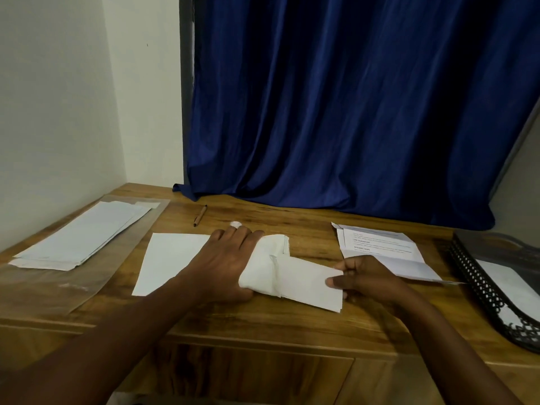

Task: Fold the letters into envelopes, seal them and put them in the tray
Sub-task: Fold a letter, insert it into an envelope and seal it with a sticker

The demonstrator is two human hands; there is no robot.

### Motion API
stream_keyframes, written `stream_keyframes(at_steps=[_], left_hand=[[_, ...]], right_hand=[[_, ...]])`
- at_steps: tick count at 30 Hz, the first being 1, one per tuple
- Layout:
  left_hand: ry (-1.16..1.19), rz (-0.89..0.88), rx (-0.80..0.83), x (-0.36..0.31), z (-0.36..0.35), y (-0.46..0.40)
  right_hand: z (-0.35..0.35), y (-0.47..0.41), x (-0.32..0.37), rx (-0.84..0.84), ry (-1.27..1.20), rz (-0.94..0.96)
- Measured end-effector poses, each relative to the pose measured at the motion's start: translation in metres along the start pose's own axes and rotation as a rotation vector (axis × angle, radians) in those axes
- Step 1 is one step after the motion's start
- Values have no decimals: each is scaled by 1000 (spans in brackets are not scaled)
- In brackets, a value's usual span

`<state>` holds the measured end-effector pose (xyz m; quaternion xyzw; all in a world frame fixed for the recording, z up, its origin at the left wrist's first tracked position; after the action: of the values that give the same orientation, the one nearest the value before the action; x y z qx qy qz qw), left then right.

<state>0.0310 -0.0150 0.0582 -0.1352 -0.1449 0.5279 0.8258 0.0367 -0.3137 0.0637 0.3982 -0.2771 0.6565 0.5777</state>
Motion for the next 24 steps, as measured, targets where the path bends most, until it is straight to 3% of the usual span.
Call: stream_keyframes(at_steps=[8, 15, 24], left_hand=[[4, -76, -60, -26, 4, -6], [2, -13, -46, -13, 4, -4], [2, -68, -71, -34, 8, -7]], right_hand=[[-49, 0, 31, -134, -330, 87], [-63, 6, 33, -149, -319, 158], [-79, -4, 33, -158, -260, 281]])
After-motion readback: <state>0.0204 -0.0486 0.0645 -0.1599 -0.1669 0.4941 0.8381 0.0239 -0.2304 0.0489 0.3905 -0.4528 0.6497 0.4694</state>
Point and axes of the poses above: each hand's wrist, its own y-axis away from the middle knuckle, its own z-axis out of the back of the hand, x = y × z, the point moved 3 cm from there along -y, towards the middle knuckle, and after that the axes turned 3 degrees about z, right-handed, at the moved point
